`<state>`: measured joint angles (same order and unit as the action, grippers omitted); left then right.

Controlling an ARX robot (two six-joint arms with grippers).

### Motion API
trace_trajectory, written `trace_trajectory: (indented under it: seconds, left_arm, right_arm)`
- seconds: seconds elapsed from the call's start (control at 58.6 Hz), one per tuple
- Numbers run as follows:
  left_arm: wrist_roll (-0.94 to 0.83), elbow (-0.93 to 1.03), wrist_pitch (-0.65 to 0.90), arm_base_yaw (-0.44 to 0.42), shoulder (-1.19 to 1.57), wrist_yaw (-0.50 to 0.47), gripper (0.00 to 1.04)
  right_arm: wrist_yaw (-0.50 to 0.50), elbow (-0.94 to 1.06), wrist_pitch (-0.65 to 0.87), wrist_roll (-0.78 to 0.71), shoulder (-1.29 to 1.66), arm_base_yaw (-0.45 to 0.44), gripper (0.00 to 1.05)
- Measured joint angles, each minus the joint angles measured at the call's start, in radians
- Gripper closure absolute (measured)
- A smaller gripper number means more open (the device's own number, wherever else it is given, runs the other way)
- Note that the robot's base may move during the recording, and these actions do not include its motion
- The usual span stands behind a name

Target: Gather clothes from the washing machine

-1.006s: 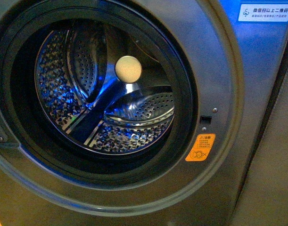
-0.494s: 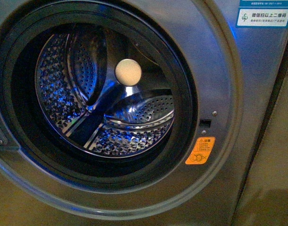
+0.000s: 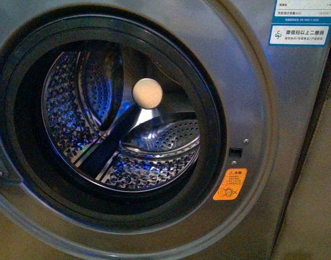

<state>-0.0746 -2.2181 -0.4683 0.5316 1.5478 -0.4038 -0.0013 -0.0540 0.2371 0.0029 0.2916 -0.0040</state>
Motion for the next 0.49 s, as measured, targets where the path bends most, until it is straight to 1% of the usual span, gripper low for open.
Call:
trace_trajectory:
  seconds: [0.085, 0.239, 0.307, 0.358, 0.375, 0.392, 0.46, 0.494]
  left_arm:
    - [0.028, 0.079, 0.002, -0.055, -0.075, -0.013, 0.07]
    - [0.056, 0.244, 0.065, -0.092, -0.197, -0.029, 0.07]
    - [0.072, 0.307, 0.069, -0.101, -0.239, -0.048, 0.07]
    - [0.072, 0.346, 0.013, -0.124, -0.271, -0.014, 0.13]
    - [0.071, 0.387, 0.002, -0.137, -0.298, 0.016, 0.17]
    - [0.072, 0.414, 0.003, -0.143, -0.313, 0.021, 0.19]
    - [0.072, 0.618, 0.068, -0.185, -0.426, 0.076, 0.31]
    - [0.072, 0.772, 0.143, -0.213, -0.514, 0.099, 0.40]
  right_arm:
    - [0.000, 0.009, -0.017, 0.000, -0.026, 0.000, 1.02]
    - [0.000, 0.038, -0.021, 0.000, -0.068, 0.001, 1.02]
    - [0.000, 0.050, -0.031, 0.000, -0.085, 0.001, 1.02]
    - [0.000, 0.050, -0.039, 0.000, -0.094, 0.001, 1.02]
    - [0.000, 0.050, -0.043, 0.000, -0.099, 0.001, 1.02]
    - [0.000, 0.050, -0.045, 0.000, -0.101, 0.001, 1.02]
    - [0.001, 0.050, -0.061, 0.000, -0.121, 0.001, 1.02]
    - [0.000, 0.048, -0.145, 0.000, -0.182, 0.001, 1.02]
